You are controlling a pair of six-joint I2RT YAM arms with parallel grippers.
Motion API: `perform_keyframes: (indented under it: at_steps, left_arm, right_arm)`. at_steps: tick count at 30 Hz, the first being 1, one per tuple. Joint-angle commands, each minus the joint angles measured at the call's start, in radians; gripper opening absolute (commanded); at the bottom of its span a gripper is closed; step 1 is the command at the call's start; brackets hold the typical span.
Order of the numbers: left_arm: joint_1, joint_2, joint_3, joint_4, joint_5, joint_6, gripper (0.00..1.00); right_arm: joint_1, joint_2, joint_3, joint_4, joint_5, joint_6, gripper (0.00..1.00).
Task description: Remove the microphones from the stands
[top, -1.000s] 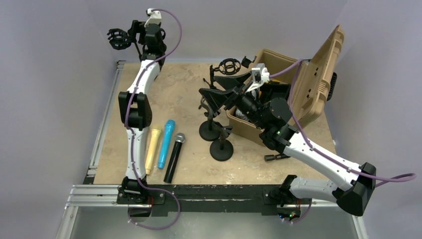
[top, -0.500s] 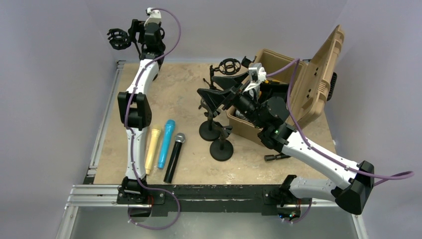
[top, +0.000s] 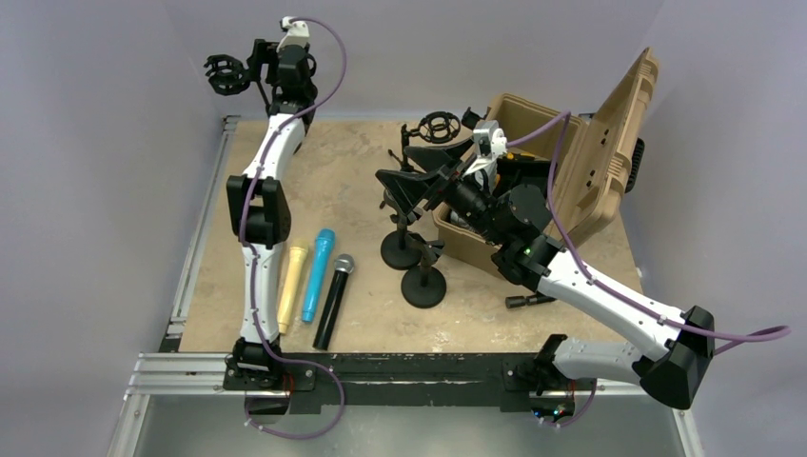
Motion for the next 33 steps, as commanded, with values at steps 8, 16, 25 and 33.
perform_keyframes:
  at_steps: [8, 16, 25, 33]
  left_arm:
    - [0.001, 0.02, -0.043, -0.03, 0.019, -0.093, 0.8]
    - [-0.009, -0.03, -0.183, -0.028, 0.025, -0.172, 0.79]
    - [-0.009, -0.018, -0.226, -0.074, 0.1, -0.228, 0.79]
    - [-0.005, -0.011, -0.178, -0.226, 0.17, -0.265, 0.77]
  right_arm:
    - [-0.008, -0.003, 0.031, 0.043, -0.018, -0.01, 0.96]
    - [-0.013, 0.004, 0.026, 0.06, -0.025, -0.008, 0.96]
    - [-0.014, -0.002, 0.009, 0.071, -0.034, -0.001, 0.96]
    - [-0.014, -0.018, -0.019, 0.089, -0.029, 0.01, 0.96]
